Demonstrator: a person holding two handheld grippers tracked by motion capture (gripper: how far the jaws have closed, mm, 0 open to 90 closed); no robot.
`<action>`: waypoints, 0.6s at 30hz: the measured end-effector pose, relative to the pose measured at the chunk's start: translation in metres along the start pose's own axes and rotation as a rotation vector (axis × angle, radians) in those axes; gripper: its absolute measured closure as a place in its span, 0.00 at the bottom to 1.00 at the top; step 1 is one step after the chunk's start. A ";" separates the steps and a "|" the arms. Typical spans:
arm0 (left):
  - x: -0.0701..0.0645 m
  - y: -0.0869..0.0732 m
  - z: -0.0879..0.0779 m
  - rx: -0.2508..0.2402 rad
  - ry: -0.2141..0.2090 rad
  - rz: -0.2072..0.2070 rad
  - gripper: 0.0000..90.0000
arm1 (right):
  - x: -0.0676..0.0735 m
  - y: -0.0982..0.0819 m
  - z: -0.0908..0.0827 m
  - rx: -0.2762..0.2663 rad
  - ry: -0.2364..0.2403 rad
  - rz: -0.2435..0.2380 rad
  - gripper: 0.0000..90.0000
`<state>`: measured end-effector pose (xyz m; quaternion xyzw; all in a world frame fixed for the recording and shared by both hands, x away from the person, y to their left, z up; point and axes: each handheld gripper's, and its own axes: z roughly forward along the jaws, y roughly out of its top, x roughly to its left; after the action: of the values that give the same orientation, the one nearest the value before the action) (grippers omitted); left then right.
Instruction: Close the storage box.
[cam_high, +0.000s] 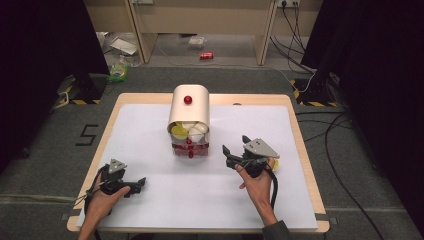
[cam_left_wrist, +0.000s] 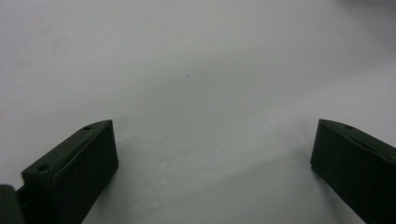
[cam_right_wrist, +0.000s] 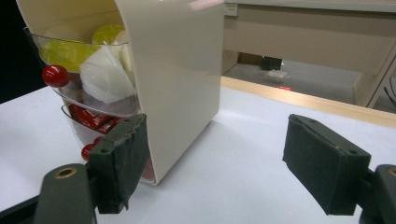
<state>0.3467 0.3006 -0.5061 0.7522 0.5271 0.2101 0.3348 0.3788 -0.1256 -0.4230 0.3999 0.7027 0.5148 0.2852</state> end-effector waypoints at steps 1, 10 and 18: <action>0.000 0.000 0.000 0.000 0.000 0.000 0.00 | -0.001 -0.001 -0.001 -0.005 -0.003 0.000 0.25; 0.000 0.000 0.000 -0.001 0.000 -0.001 0.00 | -0.013 -0.007 -0.013 0.005 -0.031 0.015 0.26; 0.000 0.000 0.000 0.000 0.000 0.000 0.00 | -0.016 -0.014 -0.021 0.015 -0.041 0.023 0.26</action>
<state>0.3467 0.3006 -0.5062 0.7521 0.5273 0.2100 0.3351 0.3669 -0.1520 -0.4298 0.4204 0.6958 0.5046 0.2907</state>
